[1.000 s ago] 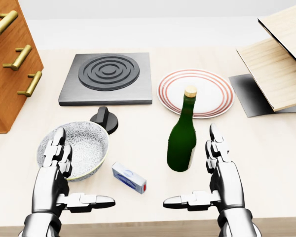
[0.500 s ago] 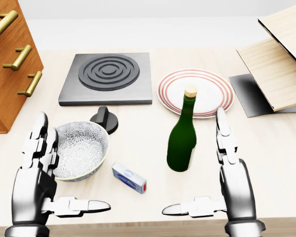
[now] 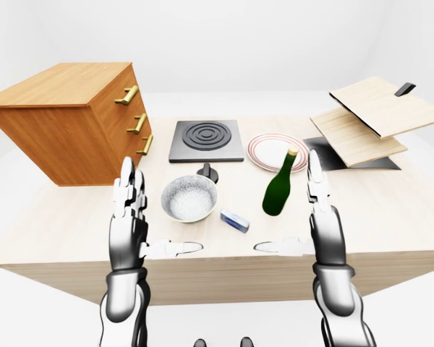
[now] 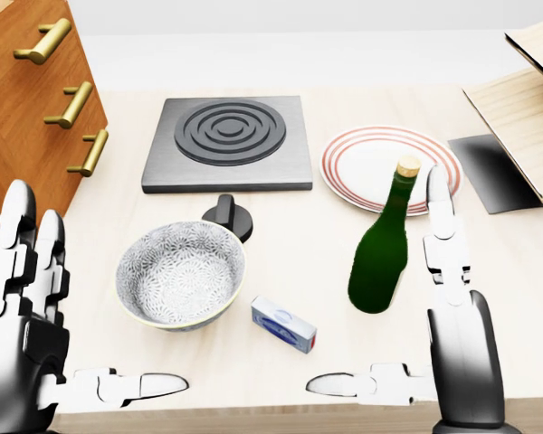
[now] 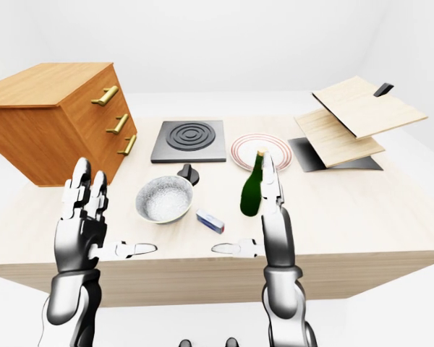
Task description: Put the bowl on the top of the cabinet.
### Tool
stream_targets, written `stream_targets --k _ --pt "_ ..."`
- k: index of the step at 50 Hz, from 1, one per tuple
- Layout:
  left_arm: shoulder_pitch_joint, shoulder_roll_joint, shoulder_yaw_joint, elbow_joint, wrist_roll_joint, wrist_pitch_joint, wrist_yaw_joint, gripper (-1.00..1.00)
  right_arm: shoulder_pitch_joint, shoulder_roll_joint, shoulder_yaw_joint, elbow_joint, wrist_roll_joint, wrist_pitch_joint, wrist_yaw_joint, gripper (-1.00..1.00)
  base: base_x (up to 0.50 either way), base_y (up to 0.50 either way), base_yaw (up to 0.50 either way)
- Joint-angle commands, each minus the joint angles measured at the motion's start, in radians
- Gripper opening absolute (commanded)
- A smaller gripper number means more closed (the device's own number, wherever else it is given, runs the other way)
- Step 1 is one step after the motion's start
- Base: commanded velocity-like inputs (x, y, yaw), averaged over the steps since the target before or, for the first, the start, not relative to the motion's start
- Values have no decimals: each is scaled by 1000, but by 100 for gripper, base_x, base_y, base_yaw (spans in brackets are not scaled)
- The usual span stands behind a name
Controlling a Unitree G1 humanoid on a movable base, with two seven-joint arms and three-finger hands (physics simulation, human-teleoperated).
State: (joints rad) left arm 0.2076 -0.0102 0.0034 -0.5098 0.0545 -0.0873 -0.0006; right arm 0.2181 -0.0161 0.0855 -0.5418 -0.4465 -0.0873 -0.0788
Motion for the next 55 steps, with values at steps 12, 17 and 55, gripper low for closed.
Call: stream_targets --k 12,17,55 --pt "9 3 0 -19 7 0 -1 100 8 1 7 -19 -28 0 -7 100 0 50 0" --pt "9 3 -3 -24 9 0 -3 100 11 1 10 -23 -29 0 -5 100 0 50 0" --pt "-1 3 2 -5 12 0 0 100 5 1 7 3 -16 0 -2 100 0 50 0"
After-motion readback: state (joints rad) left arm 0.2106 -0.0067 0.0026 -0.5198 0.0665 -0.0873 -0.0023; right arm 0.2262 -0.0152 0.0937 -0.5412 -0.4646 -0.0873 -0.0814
